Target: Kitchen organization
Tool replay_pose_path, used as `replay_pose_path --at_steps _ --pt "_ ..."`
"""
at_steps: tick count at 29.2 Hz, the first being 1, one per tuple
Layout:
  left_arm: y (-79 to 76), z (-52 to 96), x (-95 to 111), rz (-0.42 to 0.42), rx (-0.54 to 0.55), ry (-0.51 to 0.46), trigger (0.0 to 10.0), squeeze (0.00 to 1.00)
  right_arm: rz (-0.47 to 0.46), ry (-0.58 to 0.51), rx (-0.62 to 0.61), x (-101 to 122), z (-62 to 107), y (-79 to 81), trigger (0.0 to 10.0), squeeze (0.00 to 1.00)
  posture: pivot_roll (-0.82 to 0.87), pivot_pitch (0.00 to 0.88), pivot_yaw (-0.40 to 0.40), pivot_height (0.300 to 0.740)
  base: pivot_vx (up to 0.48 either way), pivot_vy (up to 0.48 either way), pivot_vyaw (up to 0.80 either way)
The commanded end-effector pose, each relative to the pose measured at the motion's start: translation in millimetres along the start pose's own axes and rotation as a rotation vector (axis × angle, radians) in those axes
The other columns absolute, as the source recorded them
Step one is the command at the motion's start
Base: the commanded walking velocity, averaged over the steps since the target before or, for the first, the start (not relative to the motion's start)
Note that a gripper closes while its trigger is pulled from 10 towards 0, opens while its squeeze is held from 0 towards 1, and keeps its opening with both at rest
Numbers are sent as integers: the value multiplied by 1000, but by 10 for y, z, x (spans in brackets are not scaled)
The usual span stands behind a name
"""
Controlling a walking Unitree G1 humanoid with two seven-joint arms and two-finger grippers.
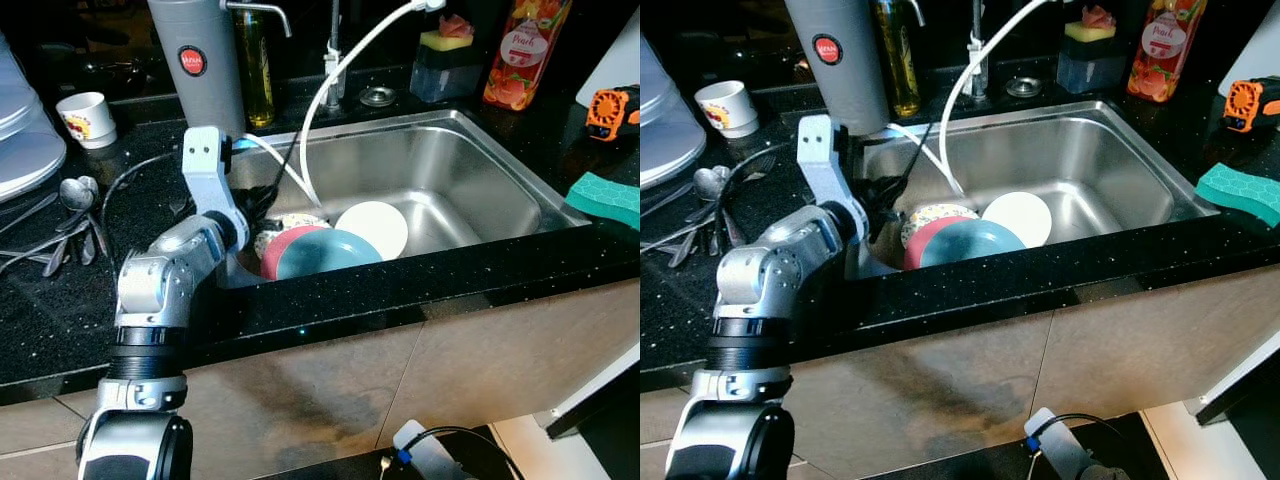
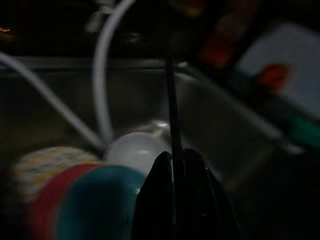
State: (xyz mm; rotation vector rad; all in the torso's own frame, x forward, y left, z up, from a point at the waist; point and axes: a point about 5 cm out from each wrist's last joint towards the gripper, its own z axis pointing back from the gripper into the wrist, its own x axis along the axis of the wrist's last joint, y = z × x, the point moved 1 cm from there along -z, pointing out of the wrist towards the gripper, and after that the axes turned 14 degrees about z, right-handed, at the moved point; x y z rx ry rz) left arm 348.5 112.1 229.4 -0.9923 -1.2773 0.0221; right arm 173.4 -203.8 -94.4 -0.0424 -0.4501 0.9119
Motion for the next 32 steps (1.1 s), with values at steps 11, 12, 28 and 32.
replay_pose_path --at_steps 11,12,28,32 --pt "-202 36 141 -73 -256 117 4706 0 17 -1 4 19 -9 19 10000 0 37 0 62 740 0 0 0" --pt "-125 -1 132 -154 -216 140 7569 0 16 -1 3 21 -9 17 10000 0 33 0 64 740 0 0 0" --pt "-193 -389 -19 -366 -332 200 10000 51 14 1 -9 9 -6 14 10000 0 1 0 68 740 0 0 0" --pt "-255 -459 -151 -376 -408 224 10000 1000 13 3 -13 -5 -4 18 10000 0 -6 0 65 740 0 0 0"
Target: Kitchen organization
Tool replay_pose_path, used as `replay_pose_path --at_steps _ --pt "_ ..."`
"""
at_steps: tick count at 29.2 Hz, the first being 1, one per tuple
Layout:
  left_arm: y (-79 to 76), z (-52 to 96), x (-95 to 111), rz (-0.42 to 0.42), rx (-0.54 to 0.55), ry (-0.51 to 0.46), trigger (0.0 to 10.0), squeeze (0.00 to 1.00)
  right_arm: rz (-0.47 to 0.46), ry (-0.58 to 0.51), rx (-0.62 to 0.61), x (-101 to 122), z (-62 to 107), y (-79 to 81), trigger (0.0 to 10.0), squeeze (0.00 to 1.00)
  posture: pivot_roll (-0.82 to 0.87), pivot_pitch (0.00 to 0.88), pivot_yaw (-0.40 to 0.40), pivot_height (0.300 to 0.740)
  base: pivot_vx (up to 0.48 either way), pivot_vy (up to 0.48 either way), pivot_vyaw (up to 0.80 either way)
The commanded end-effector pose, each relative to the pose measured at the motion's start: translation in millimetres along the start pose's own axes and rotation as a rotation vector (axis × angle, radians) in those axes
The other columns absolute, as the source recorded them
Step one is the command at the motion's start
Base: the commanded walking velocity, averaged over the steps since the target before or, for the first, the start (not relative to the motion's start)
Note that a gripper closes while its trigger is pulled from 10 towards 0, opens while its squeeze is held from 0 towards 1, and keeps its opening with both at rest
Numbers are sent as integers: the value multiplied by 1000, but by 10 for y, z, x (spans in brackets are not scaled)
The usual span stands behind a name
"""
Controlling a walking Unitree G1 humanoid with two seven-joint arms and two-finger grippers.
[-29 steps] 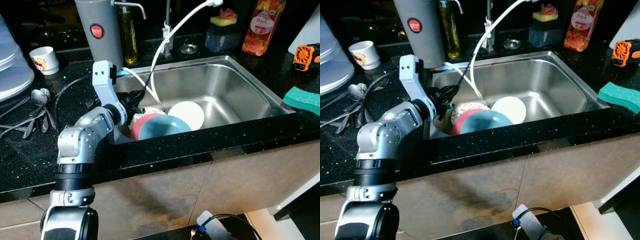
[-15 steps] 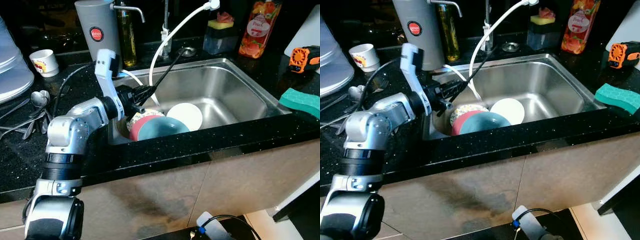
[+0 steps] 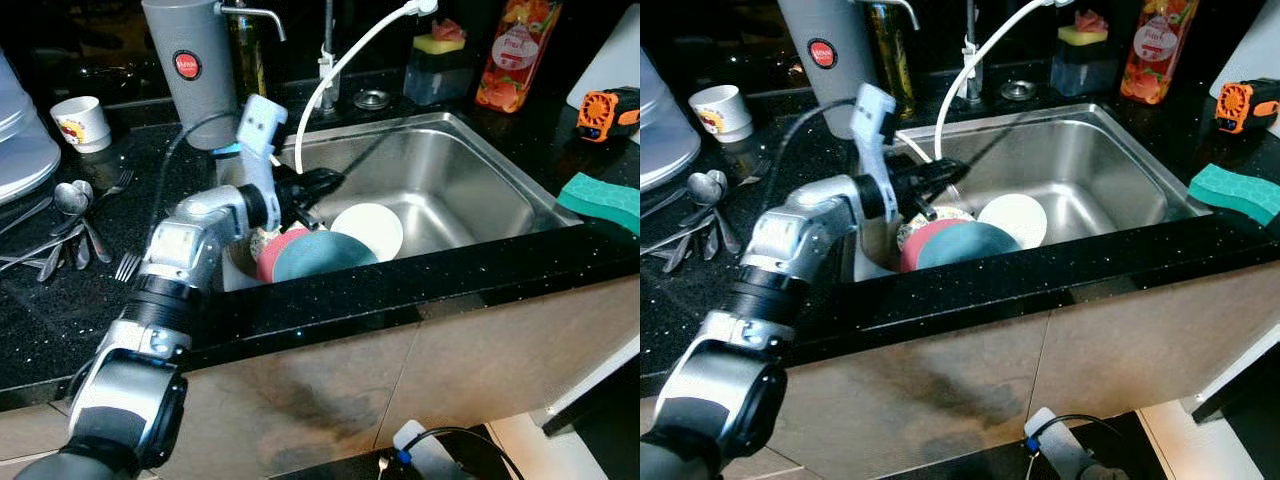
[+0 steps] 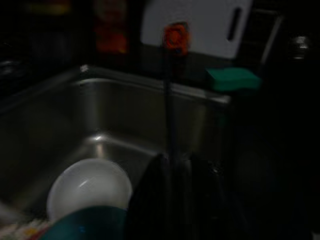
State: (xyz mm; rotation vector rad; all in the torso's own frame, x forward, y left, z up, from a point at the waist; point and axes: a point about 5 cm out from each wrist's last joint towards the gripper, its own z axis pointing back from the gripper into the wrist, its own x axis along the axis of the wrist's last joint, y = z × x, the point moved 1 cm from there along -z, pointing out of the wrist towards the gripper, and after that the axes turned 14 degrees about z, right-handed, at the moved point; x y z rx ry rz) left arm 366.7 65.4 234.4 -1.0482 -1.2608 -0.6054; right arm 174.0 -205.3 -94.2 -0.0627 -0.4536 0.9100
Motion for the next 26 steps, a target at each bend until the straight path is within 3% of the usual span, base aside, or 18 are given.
replay_pose_path --at_steps 1,8,14,15,16,17,19,26 --pt "-8 -43 13 -32 -22 2 10000 1000 10 -2 5 -1 -5 34 10000 0 -6 0 65 740 0 0 0" --pt "61 24 74 -71 10 -21 10000 1000 15 0 6 -6 -3 33 10000 0 0 0 62 740 0 0 0" --pt "169 163 185 -127 142 -96 10000 1000 27 6 5 -26 8 -3 10000 0 -27 0 30 740 0 0 0" --pt "176 200 219 -128 157 -125 10000 337 29 7 4 -28 10 -7 10000 0 -27 0 30 740 0 0 0" --pt "176 200 219 -128 157 -125 10000 337 29 7 4 -28 10 -7 10000 0 -27 0 30 740 0 0 0" --pt "176 249 260 -115 167 -164 10000 0 29 7 2 -31 11 -13 10000 0 -39 0 33 740 0 0 0" --pt "153 361 327 -75 171 -242 10000 0 30 7 -1 -33 13 -19 10000 0 -42 0 33 740 0 0 0" --pt "72 575 350 -54 172 -316 10000 0 35 5 -2 -18 10 -21 10000 0 -35 0 43 740 0 0 0"
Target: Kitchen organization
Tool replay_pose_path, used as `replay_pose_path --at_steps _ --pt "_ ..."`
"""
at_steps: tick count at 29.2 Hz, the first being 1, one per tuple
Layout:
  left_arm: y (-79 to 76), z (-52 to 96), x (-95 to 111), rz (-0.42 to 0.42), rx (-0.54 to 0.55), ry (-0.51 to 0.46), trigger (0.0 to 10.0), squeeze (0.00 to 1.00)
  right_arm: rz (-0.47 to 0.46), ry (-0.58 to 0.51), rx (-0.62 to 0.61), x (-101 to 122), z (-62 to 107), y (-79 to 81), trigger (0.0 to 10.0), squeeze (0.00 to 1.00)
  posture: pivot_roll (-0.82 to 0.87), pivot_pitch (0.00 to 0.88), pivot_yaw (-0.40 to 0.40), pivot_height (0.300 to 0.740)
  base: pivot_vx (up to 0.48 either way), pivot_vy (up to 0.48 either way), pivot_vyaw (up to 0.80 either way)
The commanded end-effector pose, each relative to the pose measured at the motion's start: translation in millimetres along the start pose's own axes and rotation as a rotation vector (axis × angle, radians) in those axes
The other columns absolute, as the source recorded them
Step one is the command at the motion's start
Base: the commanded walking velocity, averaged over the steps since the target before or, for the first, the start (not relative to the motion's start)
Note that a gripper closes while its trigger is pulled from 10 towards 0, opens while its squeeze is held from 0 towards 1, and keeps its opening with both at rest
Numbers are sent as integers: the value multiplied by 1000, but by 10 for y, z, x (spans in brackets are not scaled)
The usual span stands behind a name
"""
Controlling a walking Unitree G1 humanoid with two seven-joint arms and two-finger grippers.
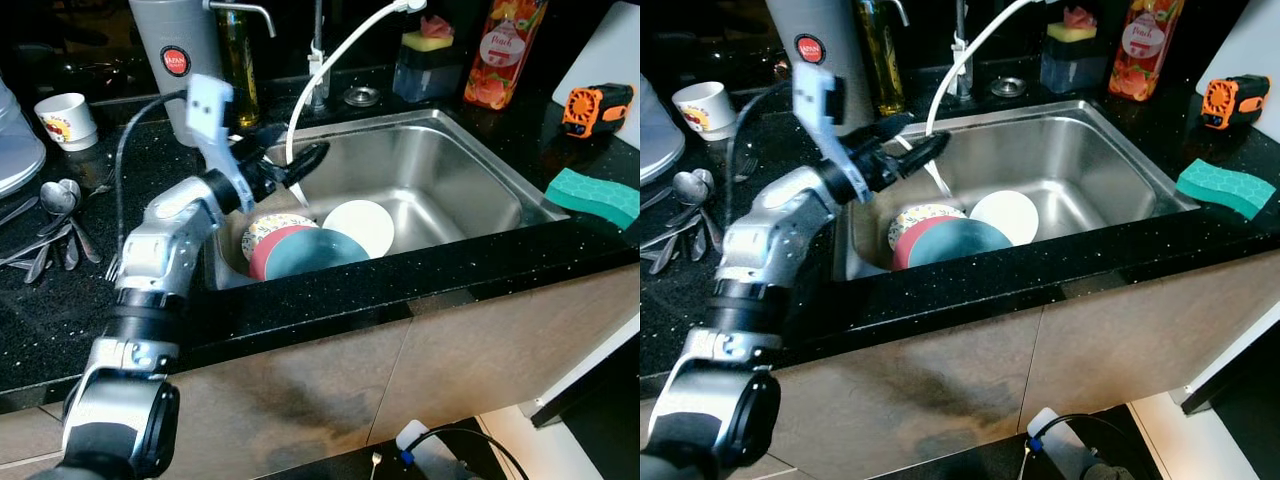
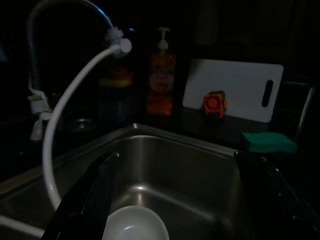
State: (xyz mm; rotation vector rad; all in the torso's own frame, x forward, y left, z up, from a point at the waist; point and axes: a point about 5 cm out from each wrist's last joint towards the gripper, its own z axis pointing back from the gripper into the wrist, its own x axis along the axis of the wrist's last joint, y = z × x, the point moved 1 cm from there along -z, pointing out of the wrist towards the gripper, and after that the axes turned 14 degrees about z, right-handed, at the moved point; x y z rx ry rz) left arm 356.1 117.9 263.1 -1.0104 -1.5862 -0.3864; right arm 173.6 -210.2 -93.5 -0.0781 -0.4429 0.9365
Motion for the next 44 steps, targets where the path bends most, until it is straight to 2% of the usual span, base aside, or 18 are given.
replay_pose_path --at_steps 1,10,15,18,23,27,29,32,33,34,35,37,38,39,40,41,43,44 --pt "25 82 42 -2 23 -8 10000 0 6 -9 1 22 -5 9 10000 0 -35 0 44 740 0 0 0" --pt "-73 251 33 82 -32 -35 10000 0 1 -13 2 29 -6 8 10000 0 -34 0 45 740 0 0 0" --pt "-283 354 -57 163 -178 14 10000 0 4 -12 5 23 -4 5 10000 0 -34 0 41 740 0 0 0" --pt "-363 375 -107 177 -227 43 10000 0 5 -11 6 23 -4 3 10000 0 -26 0 41 740 0 0 0" --pt "-344 360 -90 170 -221 34 10000 0 -4 -14 3 37 -7 1 10000 0 -6 0 48 740 0 0 0" --pt "-263 392 8 142 -153 8 10000 0 0 -17 7 51 -15 26 10000 0 15 0 72 740 0 0 0" --pt "-182 393 58 105 -77 -2 10000 0 0 -17 10 53 -17 33 10000 0 30 0 59 740 0 0 0" --pt "-137 392 87 90 -30 -8 10000 0 -1 -17 11 52 -17 34 10000 0 30 0 59 740 0 0 0" --pt "-75 388 123 71 30 -16 10000 0 -1 -17 11 53 -17 33 10000 0 32 0 54 740 0 0 0" --pt "6 396 138 45 114 0 10000 0 -1 -17 12 55 -17 32 10000 0 36 0 56 740 0 0 0" --pt "119 420 95 -7 225 58 10000 0 0 -17 12 57 -17 29 10000 0 37 0 54 740 0 0 0" --pt "337 521 -22 -159 432 196 10000 0 2 -18 12 57 -16 26 10000 0 37 0 53 740 0 0 0" --pt "337 521 -22 -159 432 196 10000 0 2 -18 12 57 -16 26 10000 0 37 0 53 740 0 0 0" --pt "385 557 -52 -202 478 229 10000 0 2 -17 12 54 -15 27 10000 0 34 0 53 740 0 0 0" --pt "446 616 -78 -205 546 246 10000 0 3 -16 13 50 -15 27 10000 0 33 0 51 740 0 0 0" --pt "446 616 -78 -205 546 246 10000 0 3 -16 13 50 -15 27 10000 0 33 0 51 740 0 0 0" --pt "526 715 -122 -183 657 279 10000 0 2 -14 13 44 -13 26 10000 0 38 0 47 740 0 0 0" --pt "526 715 -122 -183 657 279 10000 0 2 -14 13 44 -13 26 10000 0 38 0 47 740 0 0 0"
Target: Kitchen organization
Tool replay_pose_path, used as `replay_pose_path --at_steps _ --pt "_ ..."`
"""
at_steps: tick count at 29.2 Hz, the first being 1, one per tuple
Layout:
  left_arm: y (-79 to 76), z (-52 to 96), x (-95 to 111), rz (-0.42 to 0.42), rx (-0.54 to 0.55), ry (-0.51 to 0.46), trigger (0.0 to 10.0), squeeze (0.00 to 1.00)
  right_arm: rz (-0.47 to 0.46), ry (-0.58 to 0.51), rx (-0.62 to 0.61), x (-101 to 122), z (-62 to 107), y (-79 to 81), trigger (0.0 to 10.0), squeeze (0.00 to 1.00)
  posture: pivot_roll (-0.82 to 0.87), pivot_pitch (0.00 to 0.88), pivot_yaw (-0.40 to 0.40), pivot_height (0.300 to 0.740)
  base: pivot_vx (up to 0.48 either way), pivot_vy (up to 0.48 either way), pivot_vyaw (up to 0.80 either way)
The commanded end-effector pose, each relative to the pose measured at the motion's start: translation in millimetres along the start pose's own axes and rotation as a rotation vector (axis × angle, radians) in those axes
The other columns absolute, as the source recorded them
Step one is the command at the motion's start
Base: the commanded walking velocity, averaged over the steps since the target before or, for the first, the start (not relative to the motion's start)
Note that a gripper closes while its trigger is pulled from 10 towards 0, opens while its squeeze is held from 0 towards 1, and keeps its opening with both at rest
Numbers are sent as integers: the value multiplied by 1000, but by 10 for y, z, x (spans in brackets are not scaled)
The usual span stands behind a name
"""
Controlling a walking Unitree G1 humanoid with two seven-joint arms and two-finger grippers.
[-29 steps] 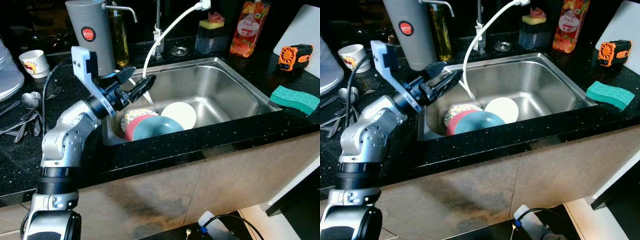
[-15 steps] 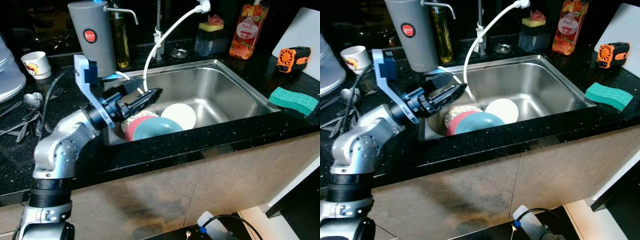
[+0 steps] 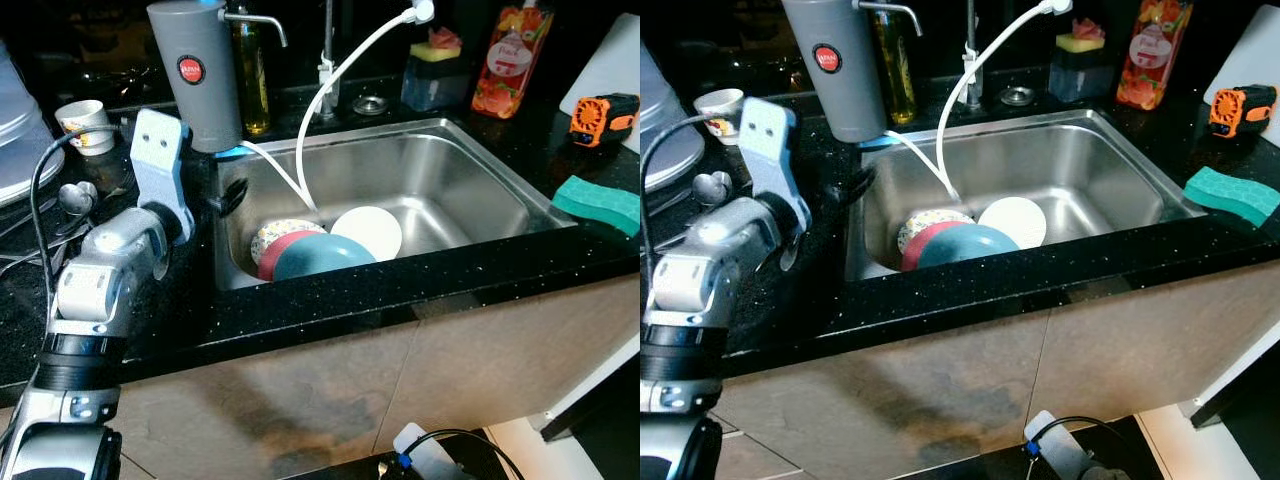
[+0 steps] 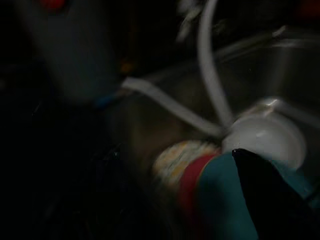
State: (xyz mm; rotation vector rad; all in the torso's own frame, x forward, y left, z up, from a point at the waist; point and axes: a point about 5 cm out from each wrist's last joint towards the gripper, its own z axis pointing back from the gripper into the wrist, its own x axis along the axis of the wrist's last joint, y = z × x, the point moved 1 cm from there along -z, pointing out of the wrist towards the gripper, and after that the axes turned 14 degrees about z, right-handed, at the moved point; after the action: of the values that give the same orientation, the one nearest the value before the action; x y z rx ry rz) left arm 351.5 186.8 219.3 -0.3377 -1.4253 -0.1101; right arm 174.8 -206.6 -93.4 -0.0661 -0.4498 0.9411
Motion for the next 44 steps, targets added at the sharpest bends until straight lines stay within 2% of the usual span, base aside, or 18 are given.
replay_pose_path --at_steps 1,6,12,17,18,20,23,34,38,44 --pt "119 37 -29 -28 78 40 10000 0 0 -2 6 10 -5 15 10000 0 39 0 49 740 0 0 0" --pt "314 92 -76 -64 247 106 10000 0 2 -3 8 20 -8 17 10000 0 44 0 47 740 0 0 0" --pt "394 83 -104 -74 317 127 10000 0 2 -4 8 29 -10 17 10000 0 43 0 50 740 0 0 0" --pt "436 42 -185 -46 376 199 10000 0 -4 -13 29 43 -14 34 10000 0 42 0 57 740 0 0 0" --pt "430 34 -182 -45 378 202 10000 0 -8 -19 46 49 -14 47 10000 0 42 0 57 740 0 0 0" --pt "402 15 -159 -44 370 197 10000 0 -97 -37 57 45 -14 73 10000 0 42 0 58 740 0 0 0" --pt "362 -2 -125 -45 364 189 10000 0 -64 -38 65 55 -15 74 10000 0 41 0 59 740 0 0 794" --pt "280 -36 -95 -42 334 194 10000 0 -70 -40 88 63 -17 90 10000 0 45 0 63 740 0 0 794" --pt "177 -85 -69 -65 262 174 10000 0 -74 -40 90 59 -17 93 10000 0 44 0 65 740 0 0 794" --pt "122 -117 -55 -74 228 168 10000 0 -95 -35 65 47 -16 82 10000 0 41 0 65 740 0 0 529"
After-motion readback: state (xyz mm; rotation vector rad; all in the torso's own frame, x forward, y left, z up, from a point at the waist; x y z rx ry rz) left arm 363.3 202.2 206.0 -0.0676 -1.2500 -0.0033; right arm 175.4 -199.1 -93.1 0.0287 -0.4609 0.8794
